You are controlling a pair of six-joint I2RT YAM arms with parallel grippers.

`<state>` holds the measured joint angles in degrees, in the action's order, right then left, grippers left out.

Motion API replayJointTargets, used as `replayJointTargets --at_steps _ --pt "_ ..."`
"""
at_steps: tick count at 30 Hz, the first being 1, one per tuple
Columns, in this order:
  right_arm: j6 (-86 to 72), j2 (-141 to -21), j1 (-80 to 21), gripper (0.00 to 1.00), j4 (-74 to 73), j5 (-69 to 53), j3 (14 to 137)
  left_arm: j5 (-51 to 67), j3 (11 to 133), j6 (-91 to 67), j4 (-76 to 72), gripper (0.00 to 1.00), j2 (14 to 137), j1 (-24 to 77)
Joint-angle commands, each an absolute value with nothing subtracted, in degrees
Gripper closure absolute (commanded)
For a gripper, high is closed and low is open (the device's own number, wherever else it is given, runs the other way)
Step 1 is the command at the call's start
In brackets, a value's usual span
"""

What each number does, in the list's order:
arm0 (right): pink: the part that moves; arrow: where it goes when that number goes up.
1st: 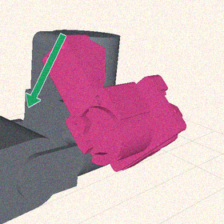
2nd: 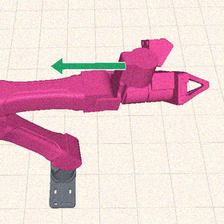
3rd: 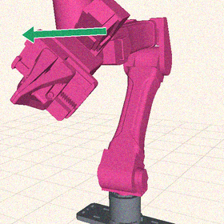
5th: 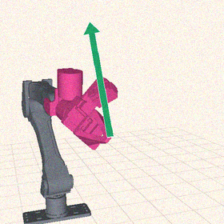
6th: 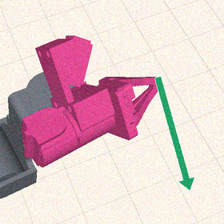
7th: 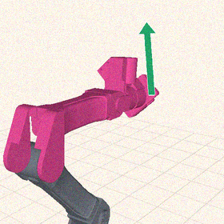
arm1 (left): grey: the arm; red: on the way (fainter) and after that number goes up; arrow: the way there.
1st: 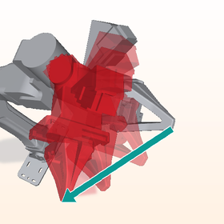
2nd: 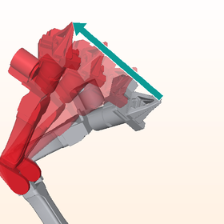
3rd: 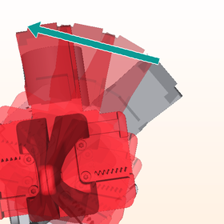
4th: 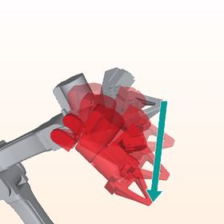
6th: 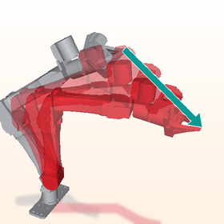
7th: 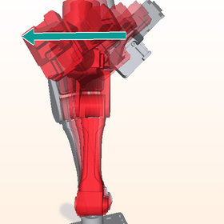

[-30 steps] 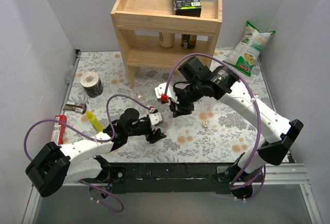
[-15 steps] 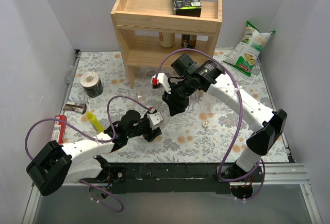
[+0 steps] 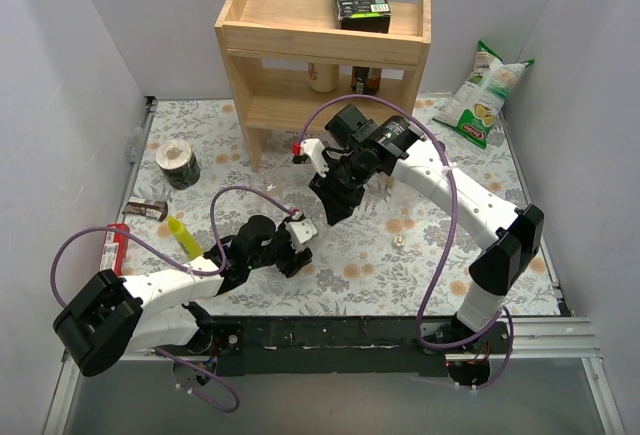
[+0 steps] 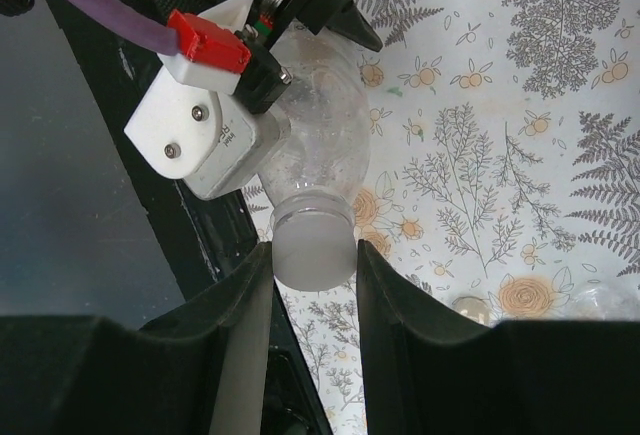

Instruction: Screw on the bottle caps

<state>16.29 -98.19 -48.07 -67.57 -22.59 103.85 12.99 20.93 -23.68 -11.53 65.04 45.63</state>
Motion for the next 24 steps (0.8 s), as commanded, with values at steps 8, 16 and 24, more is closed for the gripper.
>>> replayJointTargets --at_steps 8,16,24 --pt "16.35 -100.55 -49.39 0.89 -69.17 -15.13 108.19 23.65 20.39 -30.32 -20.57 1.0 61.0 45.88" --pt "17.31 -101.25 -49.4 0.47 -70.93 -15.03 115.37 25.13 19.51 -30.06 -18.19 1.0 60.91 45.79" --pt "21.79 -100.29 -49.39 0.1 -74.36 -22.67 125.42 28.74 20.48 -28.92 -17.31 1.0 63.54 45.79"
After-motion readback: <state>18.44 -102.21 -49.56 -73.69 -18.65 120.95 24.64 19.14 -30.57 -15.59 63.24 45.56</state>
